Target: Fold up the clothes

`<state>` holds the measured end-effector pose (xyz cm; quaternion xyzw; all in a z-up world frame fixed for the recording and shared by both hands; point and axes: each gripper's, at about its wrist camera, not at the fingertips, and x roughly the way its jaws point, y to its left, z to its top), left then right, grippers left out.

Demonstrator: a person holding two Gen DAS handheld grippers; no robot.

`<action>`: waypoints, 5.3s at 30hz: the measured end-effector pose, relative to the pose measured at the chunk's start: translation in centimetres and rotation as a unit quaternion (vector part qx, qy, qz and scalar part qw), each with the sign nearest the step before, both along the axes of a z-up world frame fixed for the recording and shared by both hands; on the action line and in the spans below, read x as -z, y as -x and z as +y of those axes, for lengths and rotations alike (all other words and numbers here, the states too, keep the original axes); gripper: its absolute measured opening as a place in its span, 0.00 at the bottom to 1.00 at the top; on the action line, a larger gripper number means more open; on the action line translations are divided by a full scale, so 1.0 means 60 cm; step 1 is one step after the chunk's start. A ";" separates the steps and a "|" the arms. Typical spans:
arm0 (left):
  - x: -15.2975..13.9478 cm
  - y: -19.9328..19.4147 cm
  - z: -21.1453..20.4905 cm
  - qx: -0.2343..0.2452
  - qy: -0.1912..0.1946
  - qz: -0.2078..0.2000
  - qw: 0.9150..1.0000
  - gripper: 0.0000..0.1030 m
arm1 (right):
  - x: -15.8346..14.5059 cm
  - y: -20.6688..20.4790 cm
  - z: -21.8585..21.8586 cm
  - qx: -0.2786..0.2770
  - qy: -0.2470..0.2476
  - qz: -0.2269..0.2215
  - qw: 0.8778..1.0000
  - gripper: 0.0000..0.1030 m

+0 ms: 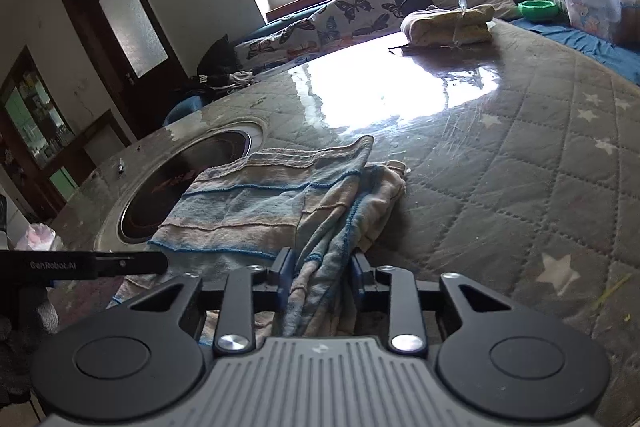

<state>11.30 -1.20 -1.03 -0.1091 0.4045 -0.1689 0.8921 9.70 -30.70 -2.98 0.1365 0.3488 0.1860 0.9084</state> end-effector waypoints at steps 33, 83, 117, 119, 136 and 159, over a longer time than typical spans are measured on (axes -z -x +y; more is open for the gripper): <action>0.002 -0.004 0.010 -0.001 0.014 0.007 1.000 0.31 | 0.011 -0.007 -0.007 0.012 -0.058 0.010 0.998 0.41; -0.033 -0.270 -0.087 -0.002 -0.039 -0.021 0.999 0.10 | -0.029 -0.264 -0.037 0.043 0.006 -0.027 0.999 0.17; -0.015 -0.148 -0.062 0.015 -0.070 -0.030 0.997 0.17 | -0.051 -0.130 -0.033 0.015 0.051 -0.067 0.996 0.17; -0.010 -0.148 -0.061 0.015 -0.071 -0.027 0.997 0.17 | -0.051 -0.135 -0.025 0.007 0.052 -0.068 0.996 0.17; -0.018 -0.104 -0.024 0.014 -0.053 -0.032 0.998 0.28 | -0.061 -0.261 -0.027 0.028 0.047 -0.036 0.998 0.18; -0.020 0.009 0.060 -0.034 -0.064 -0.034 0.997 0.62 | -0.070 -0.186 0.010 0.000 0.082 -0.055 0.995 0.56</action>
